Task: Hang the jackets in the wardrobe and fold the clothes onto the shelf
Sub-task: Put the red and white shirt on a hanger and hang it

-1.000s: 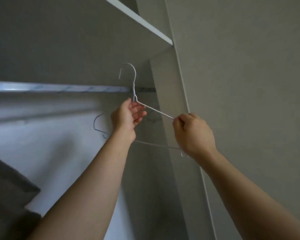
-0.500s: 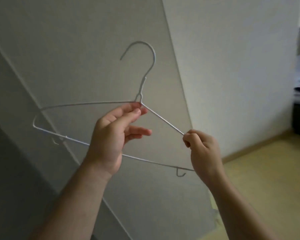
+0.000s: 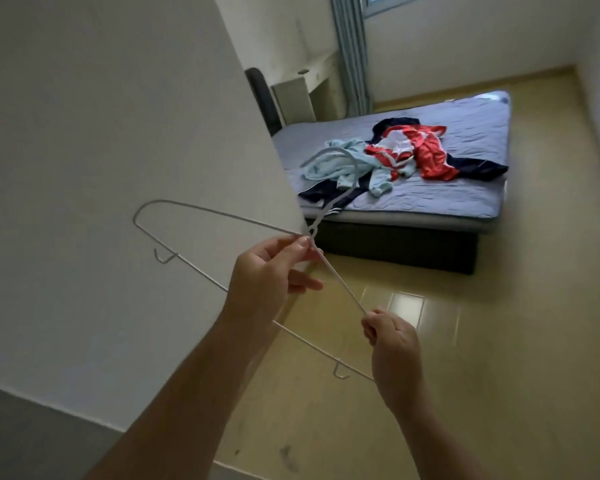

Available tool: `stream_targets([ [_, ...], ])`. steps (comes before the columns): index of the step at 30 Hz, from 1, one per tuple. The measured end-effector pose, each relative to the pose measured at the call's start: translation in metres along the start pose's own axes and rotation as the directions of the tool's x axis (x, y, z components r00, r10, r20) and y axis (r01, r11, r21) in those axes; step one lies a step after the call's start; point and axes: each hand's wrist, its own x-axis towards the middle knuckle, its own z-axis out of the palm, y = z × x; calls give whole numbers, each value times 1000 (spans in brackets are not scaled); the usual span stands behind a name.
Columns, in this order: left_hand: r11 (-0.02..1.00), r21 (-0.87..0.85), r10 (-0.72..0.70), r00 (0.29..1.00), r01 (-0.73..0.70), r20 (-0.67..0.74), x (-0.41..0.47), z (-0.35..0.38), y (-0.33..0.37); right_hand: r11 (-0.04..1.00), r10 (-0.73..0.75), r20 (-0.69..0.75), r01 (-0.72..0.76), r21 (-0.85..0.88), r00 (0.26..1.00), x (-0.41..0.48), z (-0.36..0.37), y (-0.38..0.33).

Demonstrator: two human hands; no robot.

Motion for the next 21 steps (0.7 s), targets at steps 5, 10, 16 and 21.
stream_targets([
  [5,990,-45,-125,970,137,210,55,45,58,991,32,-191,-56,-119,981,40,-27,-65],
  [10,971,-88,-192,943,223,271,95,66,107,962,41,-298,-118,-245,954,70,-36,-128],
  [16,988,-36,-134,945,152,298,145,70,153,892,40,-367,-198,-406,929,114,-42,-189],
  [21,999,-13,-33,954,39,297,222,68,157,860,14,-394,-212,-465,919,181,-39,-205],
])
